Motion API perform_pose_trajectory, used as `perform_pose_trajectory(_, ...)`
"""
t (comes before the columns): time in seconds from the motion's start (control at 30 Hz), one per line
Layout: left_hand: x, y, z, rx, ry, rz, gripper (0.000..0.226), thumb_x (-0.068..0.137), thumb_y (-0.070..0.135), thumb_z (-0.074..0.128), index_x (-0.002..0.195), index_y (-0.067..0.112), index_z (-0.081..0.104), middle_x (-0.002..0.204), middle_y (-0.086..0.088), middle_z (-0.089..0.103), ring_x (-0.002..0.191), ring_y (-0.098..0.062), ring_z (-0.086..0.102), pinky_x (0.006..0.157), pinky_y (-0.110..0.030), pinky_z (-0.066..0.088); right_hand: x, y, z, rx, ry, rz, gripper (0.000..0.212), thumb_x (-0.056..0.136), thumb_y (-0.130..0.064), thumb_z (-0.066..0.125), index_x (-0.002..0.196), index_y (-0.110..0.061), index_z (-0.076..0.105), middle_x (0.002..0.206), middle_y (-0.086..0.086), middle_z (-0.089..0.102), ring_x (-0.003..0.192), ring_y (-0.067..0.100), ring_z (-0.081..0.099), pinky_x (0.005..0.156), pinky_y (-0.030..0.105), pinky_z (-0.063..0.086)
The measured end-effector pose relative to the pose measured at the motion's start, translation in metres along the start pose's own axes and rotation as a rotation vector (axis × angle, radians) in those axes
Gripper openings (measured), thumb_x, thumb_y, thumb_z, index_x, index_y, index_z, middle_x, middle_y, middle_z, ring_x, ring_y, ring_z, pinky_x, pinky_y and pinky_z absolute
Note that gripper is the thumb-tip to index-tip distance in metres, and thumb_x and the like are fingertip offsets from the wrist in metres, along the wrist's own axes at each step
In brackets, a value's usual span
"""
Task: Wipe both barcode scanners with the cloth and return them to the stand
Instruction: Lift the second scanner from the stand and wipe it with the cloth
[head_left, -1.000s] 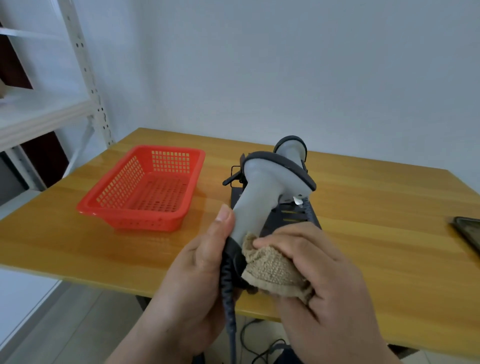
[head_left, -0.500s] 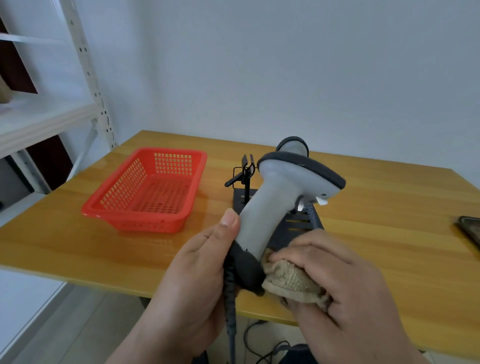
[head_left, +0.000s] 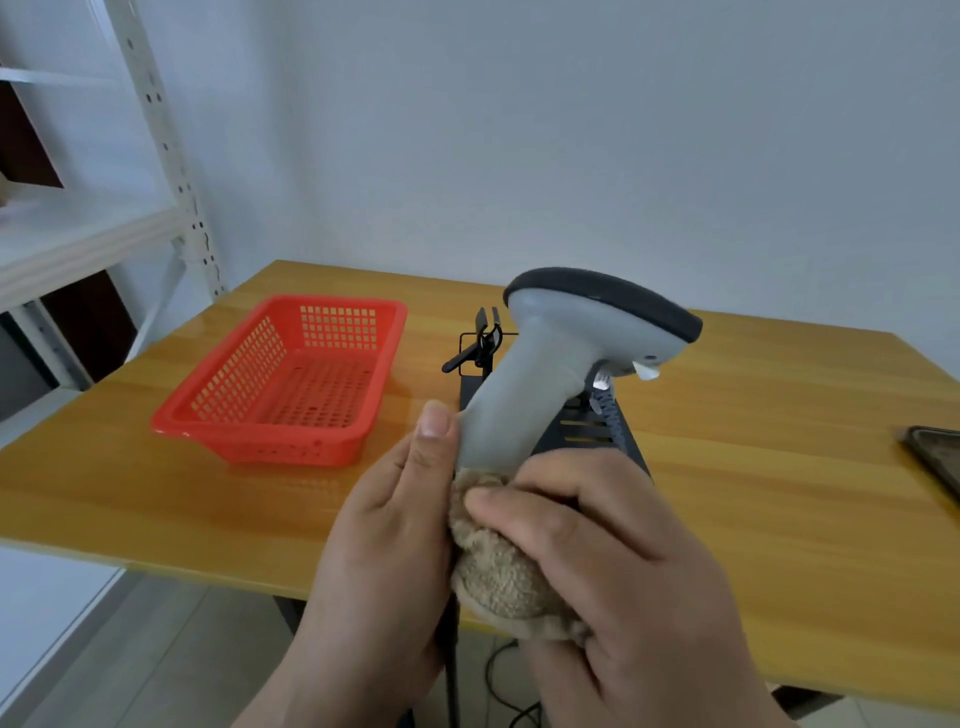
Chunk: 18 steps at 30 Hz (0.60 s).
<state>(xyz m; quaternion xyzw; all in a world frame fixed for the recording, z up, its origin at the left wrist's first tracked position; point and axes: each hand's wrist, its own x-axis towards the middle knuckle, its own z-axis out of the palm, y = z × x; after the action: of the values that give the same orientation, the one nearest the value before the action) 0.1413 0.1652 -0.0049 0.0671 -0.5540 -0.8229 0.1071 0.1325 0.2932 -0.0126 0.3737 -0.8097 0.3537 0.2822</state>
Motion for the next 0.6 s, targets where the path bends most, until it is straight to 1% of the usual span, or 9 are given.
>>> perform_pose_trajectory(0.07, 0.001, 0.000, -0.002, 0.037, 0.092, 0.004, 0.043, 0.078, 0.054, 0.046, 0.072, 0.026, 0.078, 0.063, -0.004, 0.073, 0.058, -0.019, 0.069, 0.054, -0.035, 0.055, -0.004, 0.008, -0.003, -0.035, -0.065, 0.010, 0.031, 0.071, -0.009, 0.067, 0.099, -0.021, 0.073, 0.098, -0.007, 0.058, 0.083, 0.010, 0.058, 0.070, 0.015, 0.045)
perform_pose_trajectory(0.13, 0.001, 0.001, -0.004, 0.053, 0.143, -0.005, 0.047, 0.075, 0.060, 0.045, 0.069, 0.025, 0.076, 0.054, -0.007, 0.066, 0.046, -0.025, 0.059, 0.055, -0.043, 0.045, -0.005, 0.014, -0.008, -0.060, -0.053, 0.063, 0.033, 0.061, -0.006, 0.074, 0.090, -0.022, 0.073, 0.093, -0.010, 0.058, 0.078, 0.005, 0.058, 0.066, 0.011, 0.043)
perform_pose_trajectory(0.23, -0.001, 0.003, 0.001, 0.046, 0.110, -0.035, 0.055, 0.083, 0.056, 0.042, 0.057, 0.018, 0.071, 0.041, -0.002, 0.056, 0.034, -0.015, 0.052, 0.039, -0.026, 0.042, 0.001, 0.008, -0.005, -0.013, 0.073, 0.071, 0.035, 0.061, 0.001, 0.076, 0.093, -0.014, 0.075, 0.093, -0.003, 0.061, 0.081, 0.008, 0.060, 0.070, 0.010, 0.043)
perform_pose_trajectory(0.3, -0.003, 0.002, 0.002, 0.061, 0.055, -0.018, 0.056, 0.082, 0.057, 0.042, 0.055, 0.016, 0.069, 0.045, -0.001, 0.059, 0.042, -0.014, 0.057, 0.041, -0.025, 0.045, 0.007, 0.003, 0.003, -0.020, 0.068, -0.018, 0.037, 0.066, 0.004, 0.073, 0.100, -0.011, 0.074, 0.097, 0.002, 0.061, 0.086, 0.016, 0.060, 0.075, 0.017, 0.046)
perform_pose_trajectory(0.37, -0.001, -0.001, 0.000, 0.044, 0.018, -0.021, 0.056, 0.079, 0.059, 0.045, 0.061, 0.012, 0.069, 0.054, -0.013, 0.063, 0.048, -0.024, 0.058, 0.045, -0.032, 0.047, 0.015, 0.010, 0.002, -0.087, 0.062, -0.078, 0.037, 0.071, 0.003, 0.063, 0.104, -0.008, 0.073, 0.099, 0.006, 0.059, 0.088, 0.018, 0.057, 0.080, 0.017, 0.045)
perform_pose_trajectory(0.43, 0.000, -0.006, -0.003, 0.035, 0.007, -0.043, 0.058, 0.077, 0.059, 0.049, 0.073, 0.006, 0.071, 0.061, -0.023, 0.063, 0.045, -0.029, 0.054, 0.046, -0.033, 0.045, 0.027, 0.024, -0.005, -0.186, 0.113, -0.031, 0.036, 0.073, -0.001, 0.056, 0.106, -0.003, 0.071, 0.100, 0.006, 0.056, 0.090, 0.017, 0.053, 0.083, 0.012, 0.040)
perform_pose_trajectory(0.47, 0.000, -0.007, -0.002, 0.030, 0.013, -0.045, 0.056, 0.075, 0.059, 0.050, 0.074, 0.007, 0.072, 0.062, -0.025, 0.063, 0.044, -0.029, 0.053, 0.047, -0.033, 0.045, 0.030, 0.027, -0.006, -0.214, 0.138, 0.008, 0.036, 0.074, -0.001, 0.055, 0.106, -0.002, 0.071, 0.100, 0.005, 0.054, 0.091, 0.016, 0.052, 0.083, 0.011, 0.038)
perform_pose_trajectory(0.53, 0.001, -0.008, -0.003, -0.018, 0.019, -0.033, 0.054, 0.072, 0.057, 0.054, 0.074, 0.006, 0.072, 0.064, -0.026, 0.063, 0.047, -0.030, 0.055, 0.049, -0.034, 0.048, 0.027, 0.020, -0.001, -0.203, 0.112, 0.020, 0.037, 0.074, -0.003, 0.052, 0.107, -0.003, 0.070, 0.101, 0.006, 0.055, 0.091, 0.017, 0.053, 0.083, 0.012, 0.039)
perform_pose_trajectory(0.6, 0.003, -0.009, -0.007, -0.060, 0.025, -0.036, 0.054, 0.074, 0.053, 0.058, 0.077, 0.001, 0.072, 0.071, -0.025, 0.067, 0.060, -0.036, 0.063, 0.063, -0.043, 0.052, 0.014, 0.006, 0.007, -0.136, 0.035, -0.020, 0.037, 0.077, -0.007, 0.051, 0.108, -0.009, 0.072, 0.102, 0.004, 0.059, 0.091, 0.015, 0.057, 0.083, 0.013, 0.042)
